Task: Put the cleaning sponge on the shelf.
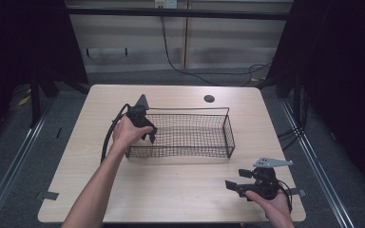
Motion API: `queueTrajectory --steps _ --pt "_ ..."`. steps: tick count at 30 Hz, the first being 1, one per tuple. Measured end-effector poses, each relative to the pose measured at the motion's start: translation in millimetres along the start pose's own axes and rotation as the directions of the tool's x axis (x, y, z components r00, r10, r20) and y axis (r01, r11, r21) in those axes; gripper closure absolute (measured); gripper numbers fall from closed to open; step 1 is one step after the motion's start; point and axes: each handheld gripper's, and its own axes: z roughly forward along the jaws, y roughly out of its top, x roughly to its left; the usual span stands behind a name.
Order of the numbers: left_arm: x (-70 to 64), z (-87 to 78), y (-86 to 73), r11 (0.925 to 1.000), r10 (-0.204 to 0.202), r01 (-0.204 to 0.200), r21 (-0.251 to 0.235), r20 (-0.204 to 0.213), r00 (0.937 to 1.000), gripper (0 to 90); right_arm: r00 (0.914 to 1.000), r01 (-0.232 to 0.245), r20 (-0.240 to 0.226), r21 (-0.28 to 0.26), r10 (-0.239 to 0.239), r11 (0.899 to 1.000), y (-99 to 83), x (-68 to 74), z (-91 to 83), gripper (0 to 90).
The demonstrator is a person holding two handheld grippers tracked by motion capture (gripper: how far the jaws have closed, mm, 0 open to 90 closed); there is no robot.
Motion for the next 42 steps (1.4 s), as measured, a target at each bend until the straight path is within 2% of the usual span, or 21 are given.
queueTrajectory --steps 7,10,19,22,24,26,30,32,33,36,39,42 --pt "0.7 -5.5 -1.7 0.9999 0.004 -0.004 -0.015 0.005 1.0 17.9 1.0 0.0 -0.001 0.001 0.0 1.0 0.0 0.2 0.2 19.6" --pt "1.3 -9.7 -3.2 0.9994 0.0 0.0 -0.036 0.004 1.0 18.0 1.0 0.002 0.0 0.0 -0.002 1.0 0.0 -0.1 0.2 19.6" --pt "5.8 -24.5 -8.7 0.9961 0.021 -0.016 -0.087 0.059 0.998 18.0 1.0 0.0 0.0 0.0 0.0 1.0 0.1 -0.1 0.1 19.5" --pt "6.5 -30.2 -12.3 0.9938 0.049 -0.039 -0.104 0.087 0.995 18.0 1.0 0.004 -0.001 0.0 -0.004 1.0 0.2 -0.3 0.6 19.5" --pt "6.5 -34.1 -14.3 0.9906 0.063 -0.047 -0.128 0.118 0.991 18.2 1.0 0.002 -0.001 0.001 -0.002 1.0 0.3 -0.4 0.7 19.6" --pt "7.0 -38.0 -16.3 0.987 0.078 -0.059 -0.15 0.13 0.9884 20.4 1.0 0.003 -0.003 0.0 -0.003 1.0 0.3 -0.3 0.6 19.6" --pt "9.0 -45.9 -21.1 0.977 0.118 -0.086 -0.195 0.16 0.9801 19.3 1.0 0.003 -0.002 -0.001 -0.003 1.0 0.3 -0.6 0.6 19.5" --pt "10.8 -49.9 -24.4 0.9705 0.153 -0.116 -0.211 0.166 0.9743 18.7 1.0 0.003 0.0 0.0 -0.003 1.0 0.3 -0.7 0.6 19.5" --pt "13.0 -52.5 -27.1 0.9655 0.179 -0.139 -0.22 0.173 0.9686 18.4 1.0 0.002 0.0 -0.001 -0.002 1.0 0.3 -0.7 0.5 19.5" --pt "19.6 -56.9 -32.1 0.9574 0.206 -0.156 -0.243 0.194 0.9592 17.7 1.0 0.001 0.0 -0.002 -0.001 1.0 0.1 -0.4 0.0 19.5" --pt "25.6 -61.1 -36.6 0.9512 0.221 -0.164 -0.261 0.207 0.9529 17.7 1.0 0.0 0.001 -0.002 0.0 1.0 0.3 -0.8 0.6 19.5" --pt "29.4 -65.8 -40.9 0.9364 0.264 -0.193 -0.293 0.228 0.9372 17.6 1.0 -0.002 0.001 0.0 0.002 1.0 0.5 -0.7 0.7 19.6"
